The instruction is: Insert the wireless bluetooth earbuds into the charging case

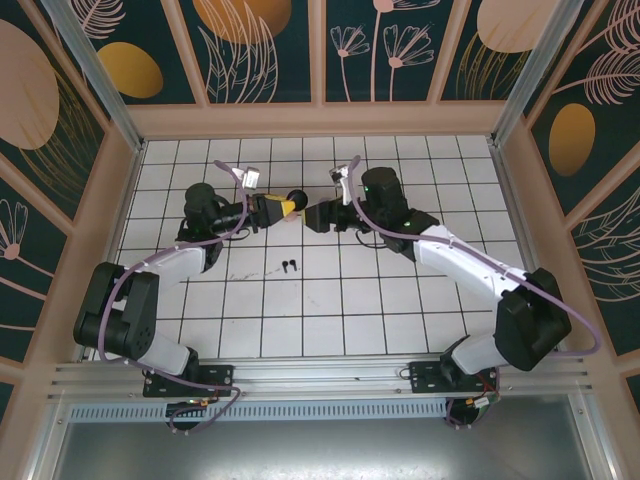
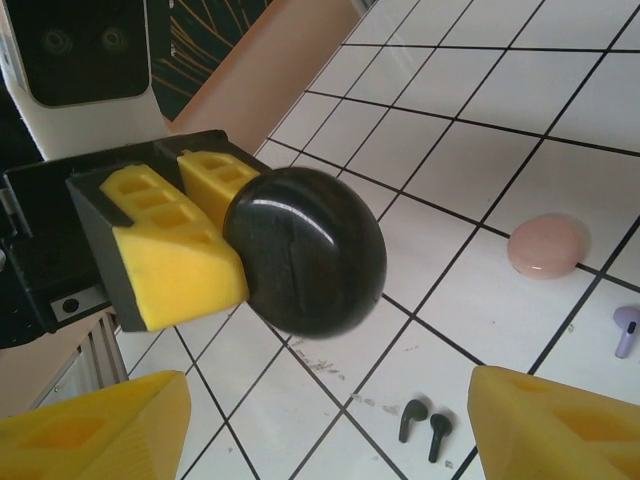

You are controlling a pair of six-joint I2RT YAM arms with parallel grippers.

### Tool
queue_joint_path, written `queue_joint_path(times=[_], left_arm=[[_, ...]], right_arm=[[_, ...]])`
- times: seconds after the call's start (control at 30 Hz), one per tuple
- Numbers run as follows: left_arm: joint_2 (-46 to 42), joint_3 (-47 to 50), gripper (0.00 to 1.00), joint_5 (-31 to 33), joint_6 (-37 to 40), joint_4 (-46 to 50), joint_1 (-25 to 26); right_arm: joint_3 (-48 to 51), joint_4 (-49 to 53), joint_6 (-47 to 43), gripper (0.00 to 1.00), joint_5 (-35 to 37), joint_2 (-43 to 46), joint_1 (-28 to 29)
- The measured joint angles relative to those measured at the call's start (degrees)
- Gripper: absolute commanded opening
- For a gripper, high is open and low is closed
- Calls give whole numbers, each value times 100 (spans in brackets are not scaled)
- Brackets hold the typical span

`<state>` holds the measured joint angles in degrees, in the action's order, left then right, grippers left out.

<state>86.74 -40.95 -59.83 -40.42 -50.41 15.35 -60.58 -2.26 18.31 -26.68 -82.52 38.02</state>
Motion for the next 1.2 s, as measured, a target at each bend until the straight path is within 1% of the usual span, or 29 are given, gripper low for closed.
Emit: queue_joint_path(times=[0.23,0.43,0.6,0.8,0.9,1.0,1.2], left_arm=[[-13,0,0,-24,44,114,44],[-116,0,0,-15,59,133,57],[-190,0,0,-39,59,140,118],[-251,0,0,-81,59,138,155],[-251,0,0,-83,59,133,155],[-251,0,0,-85,55,111,155],[-251,-11,0,-120,33,72,184]], right_arm=[[-127,-116,2,69,87,-225,22],[-111,-232,68,64,164,-291,-186],[33,-387,199,62,225,-302,-380],[221,-404,304,61,280,-323,-420],[350,-424,306,59,251,-275,-420],[549,-487,326,56,57,-101,-431],[708,-920,516,45,-570,105,-509]])
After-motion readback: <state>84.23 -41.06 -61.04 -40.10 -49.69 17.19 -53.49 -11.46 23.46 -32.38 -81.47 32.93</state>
